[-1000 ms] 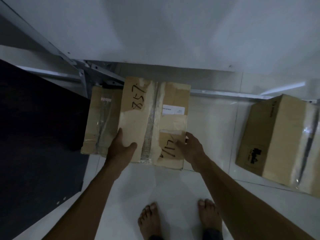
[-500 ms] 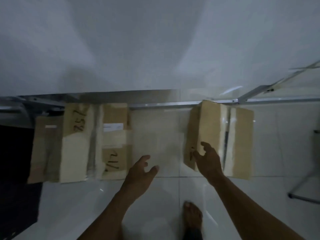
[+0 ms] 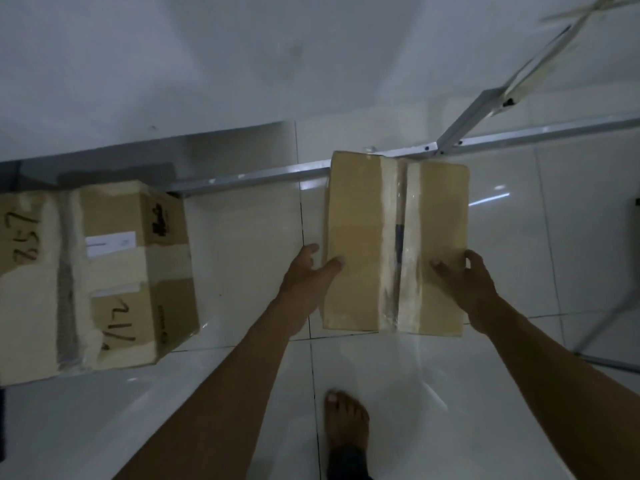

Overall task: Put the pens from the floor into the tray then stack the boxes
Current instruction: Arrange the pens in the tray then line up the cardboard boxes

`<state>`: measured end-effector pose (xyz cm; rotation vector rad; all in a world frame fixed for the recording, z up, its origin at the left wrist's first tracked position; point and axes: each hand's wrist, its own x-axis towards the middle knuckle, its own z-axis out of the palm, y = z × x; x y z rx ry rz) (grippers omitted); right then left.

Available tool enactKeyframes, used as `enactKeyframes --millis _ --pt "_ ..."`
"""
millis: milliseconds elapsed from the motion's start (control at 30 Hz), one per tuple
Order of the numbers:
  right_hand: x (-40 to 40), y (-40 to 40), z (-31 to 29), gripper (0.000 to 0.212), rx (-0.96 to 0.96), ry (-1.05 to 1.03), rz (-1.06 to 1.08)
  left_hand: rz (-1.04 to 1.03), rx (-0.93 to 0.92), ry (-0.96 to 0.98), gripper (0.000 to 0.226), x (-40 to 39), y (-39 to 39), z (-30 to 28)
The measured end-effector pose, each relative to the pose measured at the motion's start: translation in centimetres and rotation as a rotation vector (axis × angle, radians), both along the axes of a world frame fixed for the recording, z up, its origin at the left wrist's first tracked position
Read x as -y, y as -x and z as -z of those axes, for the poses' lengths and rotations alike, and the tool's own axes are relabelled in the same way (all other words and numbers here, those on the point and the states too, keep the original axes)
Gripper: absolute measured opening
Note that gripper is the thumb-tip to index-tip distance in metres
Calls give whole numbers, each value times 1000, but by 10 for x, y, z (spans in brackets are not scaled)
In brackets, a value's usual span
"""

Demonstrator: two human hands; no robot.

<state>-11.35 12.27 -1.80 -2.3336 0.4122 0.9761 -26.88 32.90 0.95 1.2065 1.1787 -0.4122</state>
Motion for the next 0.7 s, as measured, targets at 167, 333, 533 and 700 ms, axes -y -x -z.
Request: enactKeyframes --millis 167,333,533,700 --pt "17 1 23 81 -79 -74 42 -63 27 113 67 8 -15 25" --pt "19 7 25 82 -89 -142 111 -146 65 93 81 28 -17 35" --pt "15 48 -2 59 24 -203 99 -7 53 -82 94 9 -7 11" --pt "-1 93 -35 40 66 -227 76 52 -17 -126 97 -7 26 -27"
